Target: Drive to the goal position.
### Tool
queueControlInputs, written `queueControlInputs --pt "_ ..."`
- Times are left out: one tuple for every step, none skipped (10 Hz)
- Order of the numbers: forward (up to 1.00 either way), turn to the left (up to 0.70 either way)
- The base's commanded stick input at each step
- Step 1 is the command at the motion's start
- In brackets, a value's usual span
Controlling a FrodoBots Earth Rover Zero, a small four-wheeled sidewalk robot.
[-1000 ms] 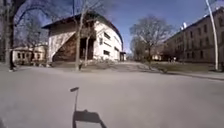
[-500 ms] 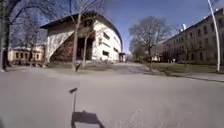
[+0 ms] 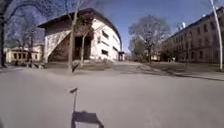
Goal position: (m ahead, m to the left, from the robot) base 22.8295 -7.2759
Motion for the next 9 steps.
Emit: queueControlInputs --pt "1.00 0.00" --pt "1.00 0.00" --pt "1.00 0.00" --pt "1.00 0.00" --pt "1.00 -0.22" --pt "1.00 -0.40" --pt "1.00 -0.40" --pt "1.00 -0.31" --pt "1.00 -0.09"
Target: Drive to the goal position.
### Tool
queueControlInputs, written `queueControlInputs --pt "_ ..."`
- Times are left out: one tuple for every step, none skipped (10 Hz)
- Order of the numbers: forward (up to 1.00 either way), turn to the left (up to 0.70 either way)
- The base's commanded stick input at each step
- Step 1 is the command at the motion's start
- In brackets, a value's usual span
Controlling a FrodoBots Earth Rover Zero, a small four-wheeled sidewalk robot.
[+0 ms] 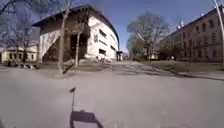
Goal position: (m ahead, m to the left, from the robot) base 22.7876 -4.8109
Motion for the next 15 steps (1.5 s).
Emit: queueControlInputs --pt "1.00 0.00" --pt "1.00 0.00" --pt "1.00 0.00" --pt "1.00 0.00" --pt "1.00 0.00" --pt "1.00 0.00" --pt "1.00 0.00" --pt "1.00 0.00" --pt "1.00 0.00" --pt "1.00 0.00" --pt "1.00 0.00" --pt "1.00 0.00" --pt "1.00 0.00" --pt "1.00 0.00" --pt "1.00 0.00"
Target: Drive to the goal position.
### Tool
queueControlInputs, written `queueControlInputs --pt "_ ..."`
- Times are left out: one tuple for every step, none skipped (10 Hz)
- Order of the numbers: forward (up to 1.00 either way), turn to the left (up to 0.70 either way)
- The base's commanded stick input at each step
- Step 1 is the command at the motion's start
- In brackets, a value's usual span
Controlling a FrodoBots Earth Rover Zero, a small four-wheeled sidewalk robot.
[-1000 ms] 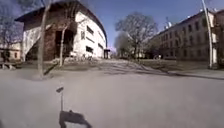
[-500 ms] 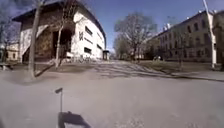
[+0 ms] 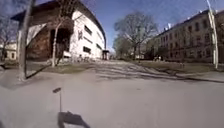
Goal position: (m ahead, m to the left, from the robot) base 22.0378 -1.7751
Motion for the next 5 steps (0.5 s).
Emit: queueControlInputs --pt "1.00 -0.15" --pt "1.00 -0.40" --pt "1.00 -0.34" --pt "1.00 -0.18" --pt "1.00 0.00"
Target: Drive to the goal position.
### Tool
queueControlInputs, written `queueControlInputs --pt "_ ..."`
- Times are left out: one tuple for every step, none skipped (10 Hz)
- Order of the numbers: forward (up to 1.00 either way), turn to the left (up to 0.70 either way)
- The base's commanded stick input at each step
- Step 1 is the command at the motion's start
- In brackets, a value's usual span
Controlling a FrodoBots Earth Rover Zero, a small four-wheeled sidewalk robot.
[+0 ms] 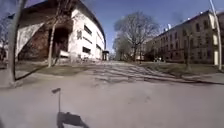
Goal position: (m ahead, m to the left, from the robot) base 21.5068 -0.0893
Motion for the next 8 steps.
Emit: queueControlInputs --pt "1.00 0.00" --pt "1.00 0.00" --pt "1.00 0.00" --pt "1.00 0.00" --pt "1.00 0.00" --pt "1.00 0.00" --pt "1.00 0.00" --pt "1.00 0.00"
